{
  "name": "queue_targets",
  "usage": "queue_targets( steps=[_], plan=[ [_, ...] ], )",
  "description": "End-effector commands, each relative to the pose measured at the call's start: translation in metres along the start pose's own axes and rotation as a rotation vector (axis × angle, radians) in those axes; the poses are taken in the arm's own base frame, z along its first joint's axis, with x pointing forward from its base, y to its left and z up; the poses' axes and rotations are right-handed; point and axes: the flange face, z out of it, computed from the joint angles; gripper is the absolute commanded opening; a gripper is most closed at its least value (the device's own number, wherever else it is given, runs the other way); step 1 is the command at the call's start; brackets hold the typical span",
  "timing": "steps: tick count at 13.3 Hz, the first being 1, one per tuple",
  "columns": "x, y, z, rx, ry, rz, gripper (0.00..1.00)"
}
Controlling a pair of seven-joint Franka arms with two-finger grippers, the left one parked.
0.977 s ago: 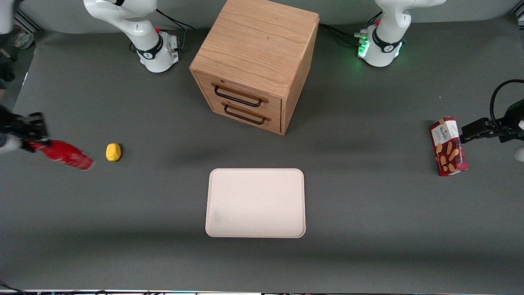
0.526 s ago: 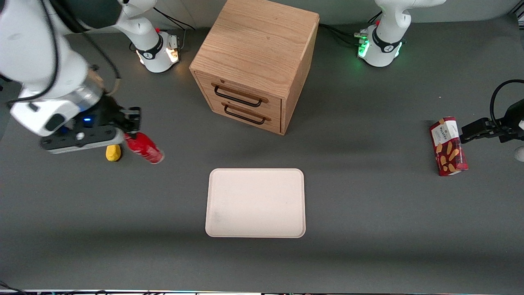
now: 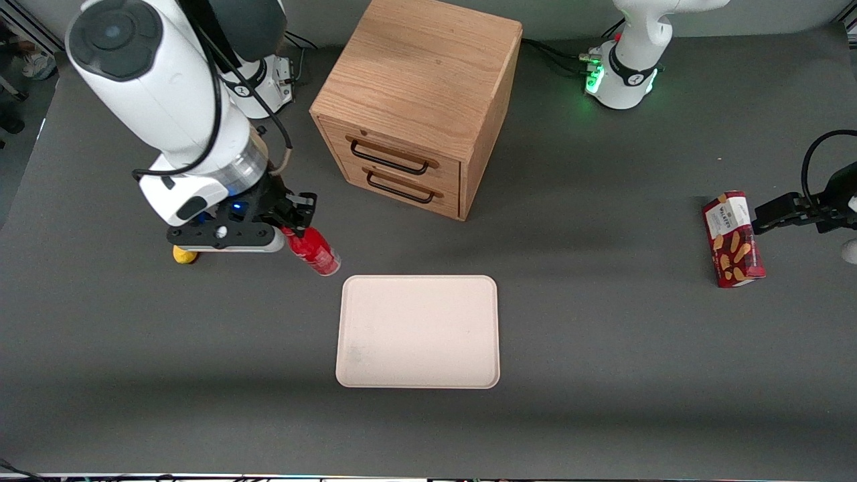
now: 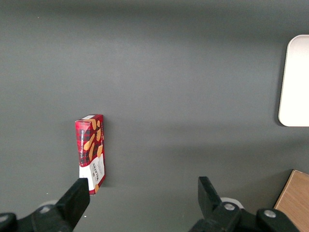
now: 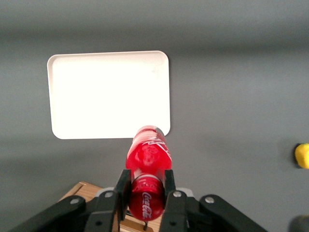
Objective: Place coke bottle on tray
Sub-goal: 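Carry the upright bottle over the white tray with the right gripper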
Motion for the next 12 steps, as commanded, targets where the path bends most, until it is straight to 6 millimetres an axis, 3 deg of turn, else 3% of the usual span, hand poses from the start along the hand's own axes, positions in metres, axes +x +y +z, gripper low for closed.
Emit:
queue_targets(
  steps=[1,7,12],
  plan=[
    [0.013,-0.011,0.029,0.010,-0.005,0.038,0.00],
    [0.054,-0.035,0.146,0.014,0.009,0.046,0.00],
    [0.068,-0.030,0.230,-0.021,-0.024,0.053,0.00]
  ],
)
